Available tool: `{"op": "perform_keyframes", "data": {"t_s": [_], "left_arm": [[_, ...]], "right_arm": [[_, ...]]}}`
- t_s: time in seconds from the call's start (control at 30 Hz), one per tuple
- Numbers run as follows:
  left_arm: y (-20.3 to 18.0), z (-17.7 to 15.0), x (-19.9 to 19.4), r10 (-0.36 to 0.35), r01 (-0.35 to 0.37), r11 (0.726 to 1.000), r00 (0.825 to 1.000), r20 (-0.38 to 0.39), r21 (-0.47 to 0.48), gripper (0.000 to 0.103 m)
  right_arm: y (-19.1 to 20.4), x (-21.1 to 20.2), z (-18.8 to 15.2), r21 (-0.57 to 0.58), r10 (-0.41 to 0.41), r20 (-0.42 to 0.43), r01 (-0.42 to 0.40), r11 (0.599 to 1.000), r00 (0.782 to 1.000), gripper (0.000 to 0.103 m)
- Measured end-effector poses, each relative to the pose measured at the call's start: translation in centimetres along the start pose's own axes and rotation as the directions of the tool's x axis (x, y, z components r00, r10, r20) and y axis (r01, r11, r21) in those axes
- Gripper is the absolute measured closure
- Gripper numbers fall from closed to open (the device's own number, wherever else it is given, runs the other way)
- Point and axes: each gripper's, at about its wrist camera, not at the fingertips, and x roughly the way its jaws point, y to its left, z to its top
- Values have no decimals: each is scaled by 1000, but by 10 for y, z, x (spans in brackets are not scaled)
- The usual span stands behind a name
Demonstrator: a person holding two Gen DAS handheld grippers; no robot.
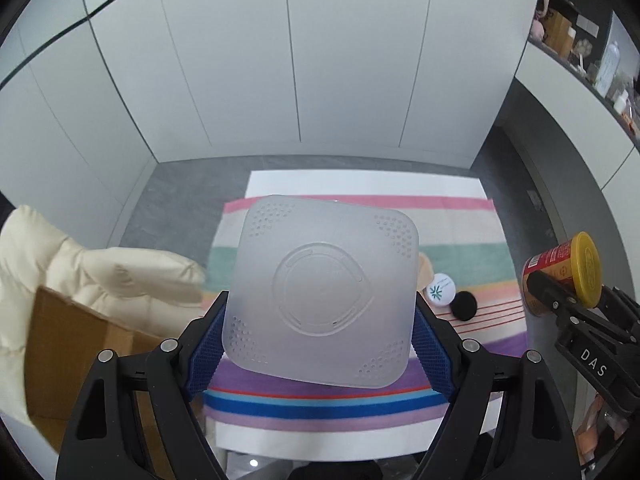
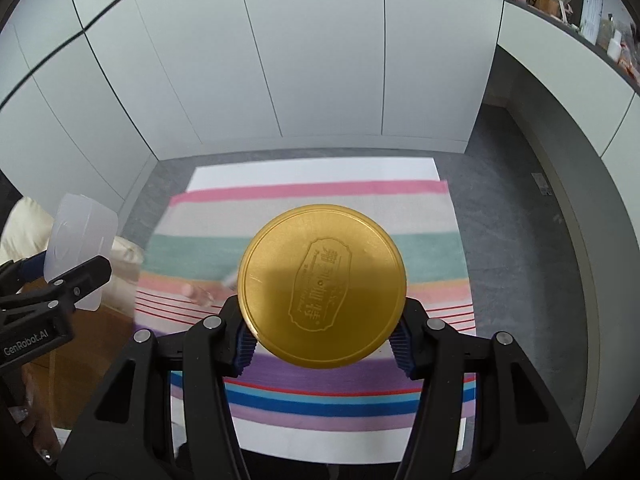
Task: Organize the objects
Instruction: 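Lift the frosted case with the left tool while the right tool lifts the jar toward the box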
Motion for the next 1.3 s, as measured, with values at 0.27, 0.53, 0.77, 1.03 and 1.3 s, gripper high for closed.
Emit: {"op": "perform_keyframes", "data": {"t_s": [0.27,0.53,0.77,1.03,1.3], "left_arm": [[9,7,-34,2,-2,1000,1000,13,-28,19],[6,-7,-44,14,-13,1000,1000,5,-16,19],[4,-18,-54,26,-26,1000,1000,-6,-2,19],[5,-41,-83,57,-57,998,998,16,15,19],[0,-69,-118,56,-58,998,997,58,29,19]], "right_arm": [[6,-52,14,-5,-6,45,7,1000,999,46],[4,-73,11,10,-36,48,36,999,998,46],[-1,-90,-4,17,-61,45,60,998,997,46],[1,-119,-28,-11,-78,69,79,997,995,46],[-1,-144,-59,-5,-48,63,49,999,997,46]]}}
